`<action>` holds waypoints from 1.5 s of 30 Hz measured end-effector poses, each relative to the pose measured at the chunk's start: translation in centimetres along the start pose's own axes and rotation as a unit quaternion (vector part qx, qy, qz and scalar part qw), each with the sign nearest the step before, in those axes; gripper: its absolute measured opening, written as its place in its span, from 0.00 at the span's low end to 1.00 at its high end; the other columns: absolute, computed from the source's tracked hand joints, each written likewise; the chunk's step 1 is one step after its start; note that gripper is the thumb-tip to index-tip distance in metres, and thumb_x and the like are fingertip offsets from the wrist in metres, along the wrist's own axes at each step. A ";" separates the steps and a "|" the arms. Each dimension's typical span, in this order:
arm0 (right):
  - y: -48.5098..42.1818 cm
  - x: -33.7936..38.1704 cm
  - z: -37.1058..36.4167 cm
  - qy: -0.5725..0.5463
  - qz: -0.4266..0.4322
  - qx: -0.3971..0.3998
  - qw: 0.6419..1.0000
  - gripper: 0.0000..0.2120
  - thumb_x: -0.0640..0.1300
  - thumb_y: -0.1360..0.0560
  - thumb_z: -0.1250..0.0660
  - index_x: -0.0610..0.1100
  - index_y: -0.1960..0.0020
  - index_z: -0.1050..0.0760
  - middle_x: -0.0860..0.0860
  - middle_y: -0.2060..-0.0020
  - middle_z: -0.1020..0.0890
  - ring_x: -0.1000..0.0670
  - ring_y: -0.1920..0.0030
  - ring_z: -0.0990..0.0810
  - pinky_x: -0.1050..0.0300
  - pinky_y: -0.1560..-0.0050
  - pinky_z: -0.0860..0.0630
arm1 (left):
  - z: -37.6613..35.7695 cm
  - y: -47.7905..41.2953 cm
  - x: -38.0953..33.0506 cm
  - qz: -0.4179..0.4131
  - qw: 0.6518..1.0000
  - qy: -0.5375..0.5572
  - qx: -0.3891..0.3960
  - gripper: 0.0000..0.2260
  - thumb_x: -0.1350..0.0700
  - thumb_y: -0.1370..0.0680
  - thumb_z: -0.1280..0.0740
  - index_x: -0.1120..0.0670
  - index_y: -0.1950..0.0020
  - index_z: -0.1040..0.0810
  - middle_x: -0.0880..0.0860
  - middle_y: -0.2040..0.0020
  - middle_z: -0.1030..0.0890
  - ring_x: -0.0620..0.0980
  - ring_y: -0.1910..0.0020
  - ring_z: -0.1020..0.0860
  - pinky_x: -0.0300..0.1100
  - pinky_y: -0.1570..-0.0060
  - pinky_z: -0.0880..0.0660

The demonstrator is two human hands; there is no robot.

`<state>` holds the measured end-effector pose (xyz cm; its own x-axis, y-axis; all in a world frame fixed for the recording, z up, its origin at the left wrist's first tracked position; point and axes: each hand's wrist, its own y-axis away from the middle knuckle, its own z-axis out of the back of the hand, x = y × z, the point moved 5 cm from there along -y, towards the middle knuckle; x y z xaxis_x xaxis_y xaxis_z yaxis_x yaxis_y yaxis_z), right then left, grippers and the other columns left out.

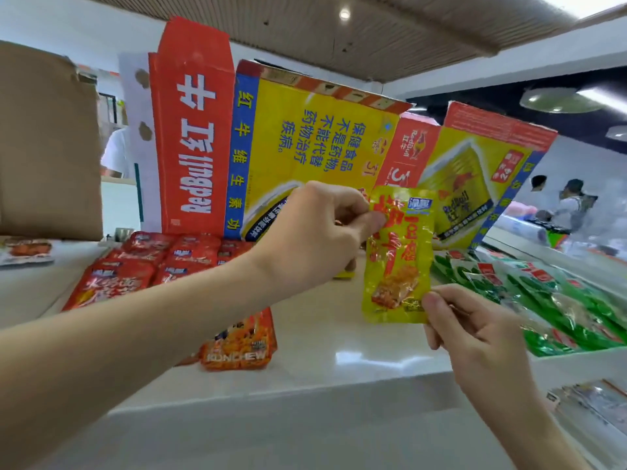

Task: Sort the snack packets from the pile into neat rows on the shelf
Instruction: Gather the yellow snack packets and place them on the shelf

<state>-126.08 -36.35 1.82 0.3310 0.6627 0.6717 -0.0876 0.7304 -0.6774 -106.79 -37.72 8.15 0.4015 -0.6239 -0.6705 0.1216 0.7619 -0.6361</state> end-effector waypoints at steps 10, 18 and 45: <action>-7.5 -3.2 -1.0 0.038 0.045 0.084 0.995 0.15 0.40 0.23 0.32 0.51 0.67 0.24 0.58 0.76 0.26 0.56 0.75 0.32 0.67 0.72 0.37 | -0.4 -4.9 3.5 0.055 0.991 -0.082 -0.086 0.11 0.53 0.19 0.34 0.57 0.59 0.22 0.49 0.72 0.24 0.48 0.74 0.26 0.46 0.74 0.26; -16.9 -7.4 -0.7 0.178 -0.021 0.153 0.972 0.14 0.38 0.26 0.36 0.43 0.70 0.24 0.54 0.77 0.26 0.54 0.74 0.30 0.63 0.76 0.36 | -2.4 -12.6 4.7 0.145 0.956 -0.243 -0.077 0.11 0.55 0.19 0.34 0.62 0.54 0.19 0.58 0.60 0.16 0.54 0.59 0.19 0.42 0.62 0.26; -15.9 -14.9 -5.4 0.356 -0.142 0.339 0.859 0.16 0.46 0.23 0.40 0.42 0.38 0.27 0.42 0.48 0.25 0.42 0.53 0.27 0.56 0.54 0.31 | -8.0 -11.5 15.9 0.243 0.856 -0.456 0.005 0.06 0.52 0.25 0.34 0.53 0.58 0.24 0.56 0.53 0.22 0.58 0.52 0.23 0.53 0.54 0.23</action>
<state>-124.51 -58.69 0.93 0.8997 0.3484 0.2631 -0.3553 0.9345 -0.0226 -109.05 -57.84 1.77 0.9482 0.1582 -0.2755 -0.2543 0.8977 -0.3597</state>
